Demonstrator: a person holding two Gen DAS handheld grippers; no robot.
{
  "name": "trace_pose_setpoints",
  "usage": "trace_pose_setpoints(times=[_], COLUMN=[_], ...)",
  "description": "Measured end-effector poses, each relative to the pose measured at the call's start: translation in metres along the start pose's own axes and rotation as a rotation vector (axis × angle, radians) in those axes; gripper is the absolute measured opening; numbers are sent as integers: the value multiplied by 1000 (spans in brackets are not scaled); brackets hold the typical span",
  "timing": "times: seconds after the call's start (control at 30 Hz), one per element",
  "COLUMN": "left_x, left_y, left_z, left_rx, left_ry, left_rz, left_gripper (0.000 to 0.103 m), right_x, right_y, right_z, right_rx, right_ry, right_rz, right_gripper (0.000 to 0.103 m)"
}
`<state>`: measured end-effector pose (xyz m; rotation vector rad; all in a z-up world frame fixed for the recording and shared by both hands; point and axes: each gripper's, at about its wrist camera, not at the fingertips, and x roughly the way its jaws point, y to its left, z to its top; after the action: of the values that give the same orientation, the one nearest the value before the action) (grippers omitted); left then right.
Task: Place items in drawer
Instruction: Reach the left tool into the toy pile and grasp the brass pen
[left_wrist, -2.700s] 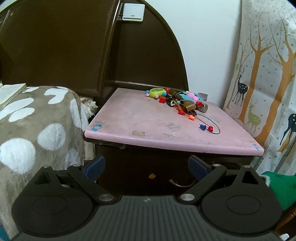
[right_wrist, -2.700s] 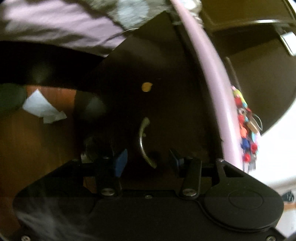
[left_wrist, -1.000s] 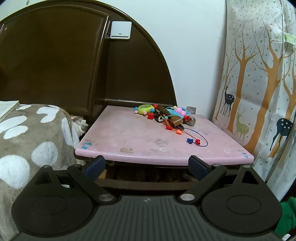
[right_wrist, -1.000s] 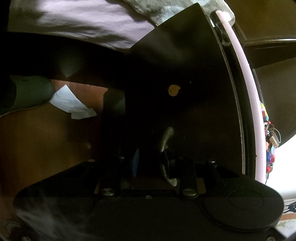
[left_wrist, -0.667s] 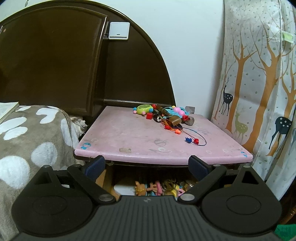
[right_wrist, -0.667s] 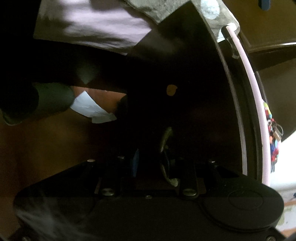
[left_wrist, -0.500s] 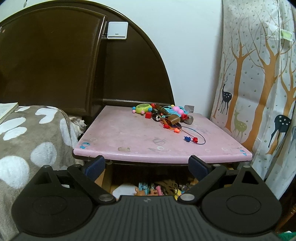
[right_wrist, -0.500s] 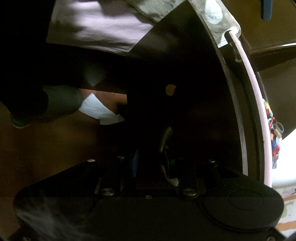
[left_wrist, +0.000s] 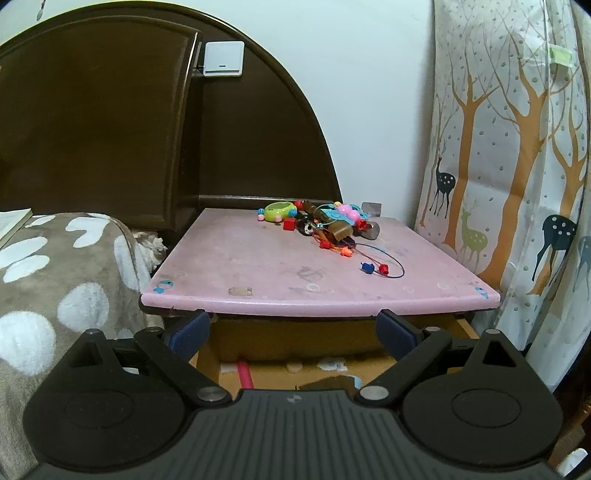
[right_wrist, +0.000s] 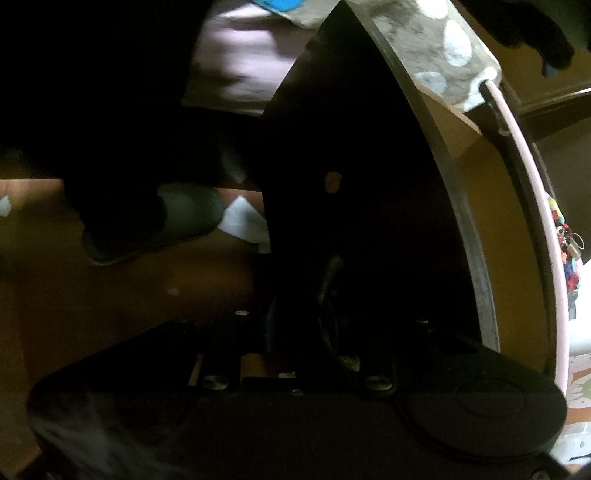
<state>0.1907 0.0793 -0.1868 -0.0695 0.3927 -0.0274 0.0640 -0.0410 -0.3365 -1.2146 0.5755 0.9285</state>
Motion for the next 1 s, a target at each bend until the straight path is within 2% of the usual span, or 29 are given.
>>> trace_pose_setpoints(times=[0.27, 0.33, 0.43, 0.6, 0.7, 0.77, 0.87, 1.0], left_x=[9, 12, 18, 28, 40, 53, 75, 107], left_y=[-8, -11, -14, -18, -25, -32, -40, -51], left_z=[-7, -8, -3, 6, 13, 24, 44, 70], left_rx=[27, 30, 9, -26, -17, 10, 23, 62], left_ry=[47, 64, 90, 133, 153, 156, 159, 158], left_rz=[-14, -20, -23, -28, -28, -38, -54, -71], left_gripper=[97, 97, 97, 97, 97, 97, 97, 95], right_x=[-2, -4, -5, -8, -13, -16, -21, -24], right_y=[12, 7, 6, 10, 12, 19, 20, 0], right_z=[-6, -7, -7, -9, -3, 1, 5, 3], right_rx=[-13, 28, 34, 58, 74, 56, 21, 84], right_ry=[-37, -56, -74, -126, -166, -192, -211, -182], right_rz=[-42, -36, -25, 27, 143, 155, 90, 22], right_gripper=[30, 30, 41, 67, 65, 65, 65, 66])
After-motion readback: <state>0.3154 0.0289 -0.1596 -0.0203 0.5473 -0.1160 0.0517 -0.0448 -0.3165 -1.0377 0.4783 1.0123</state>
